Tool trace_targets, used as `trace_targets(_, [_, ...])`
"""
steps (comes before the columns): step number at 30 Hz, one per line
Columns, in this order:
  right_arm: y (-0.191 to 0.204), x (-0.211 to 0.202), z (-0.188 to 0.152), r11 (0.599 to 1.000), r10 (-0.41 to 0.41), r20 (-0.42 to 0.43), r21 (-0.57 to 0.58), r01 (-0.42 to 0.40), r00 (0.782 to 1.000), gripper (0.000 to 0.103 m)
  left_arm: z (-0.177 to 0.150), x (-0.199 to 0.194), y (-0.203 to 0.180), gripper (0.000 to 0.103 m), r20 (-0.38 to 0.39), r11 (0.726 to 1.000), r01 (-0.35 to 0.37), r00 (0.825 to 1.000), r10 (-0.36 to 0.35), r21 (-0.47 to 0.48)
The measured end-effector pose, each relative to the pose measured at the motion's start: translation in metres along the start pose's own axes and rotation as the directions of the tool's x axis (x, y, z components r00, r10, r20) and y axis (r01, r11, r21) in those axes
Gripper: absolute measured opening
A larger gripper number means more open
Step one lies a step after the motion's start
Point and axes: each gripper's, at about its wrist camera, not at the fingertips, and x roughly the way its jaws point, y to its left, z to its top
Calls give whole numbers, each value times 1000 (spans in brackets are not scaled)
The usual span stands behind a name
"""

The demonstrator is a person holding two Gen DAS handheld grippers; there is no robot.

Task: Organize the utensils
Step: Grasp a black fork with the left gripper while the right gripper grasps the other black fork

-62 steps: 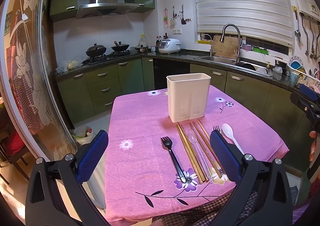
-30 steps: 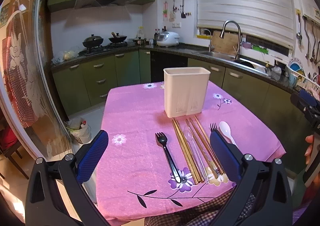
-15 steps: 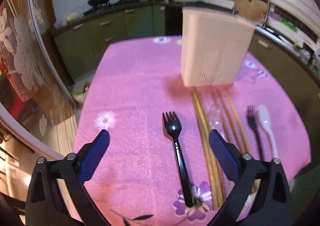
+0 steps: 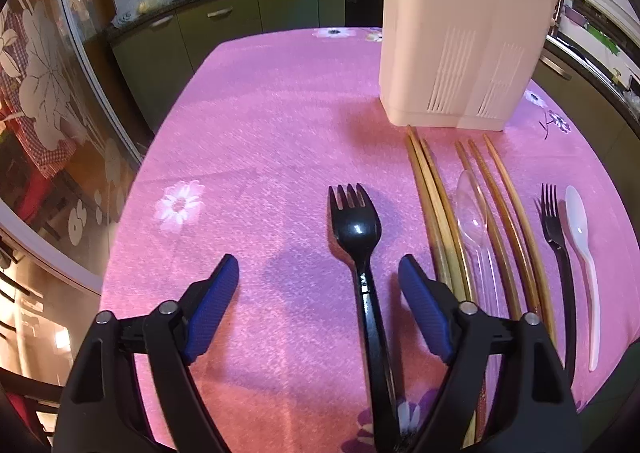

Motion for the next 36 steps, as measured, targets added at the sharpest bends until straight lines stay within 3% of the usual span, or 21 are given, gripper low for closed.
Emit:
trace_targets(7, [0,13,-3,1000,15,-24,11,-15,1000,99,4,7,-6,53,-6,1000,20,1000,-20,-6])
trace_targets(9, [2,16,-3,1000,19,-31,1,-19,999,99,4,6,-7,37,-3,999,38,999,-38,-4])
trace_targets(12, [5,22,-3,1000,24,-51,-15,-25,998,99,5,6,-6,21,-10,999,51,999,-51,-6])
trace_targets(18, [14,40,-7,997,55,-139,-43,-62,989,99,5,-1,1,21,-4,997,82,997,-82,-12])
trace_targets(24, [35,73,-32,989,99,-291,-75,-126,952,99,7,-23,3,21,64,996,92,994,-92,-5])
trace_targets(29, [47,100,-52,989,98,-315,-73,-127,944,98,6,-41,2,21,117,996,94,989,-94,5])
trace_targets(30, [48,105,-55,989,103,-321,-63,-130,941,94,6,-44,1,21,125,996,93,988,-93,6])
trace_targets(32, [50,114,-57,990,115,-329,-39,-135,937,65,6,-51,1,21,144,996,93,985,-94,13])
trace_targets(34, [51,121,-58,991,110,-356,-26,-128,928,50,4,-56,3,21,155,995,99,983,-100,15])
trace_targets(36, [52,130,-61,989,131,-397,-10,-147,908,47,5,-60,6,21,166,994,106,980,-107,14])
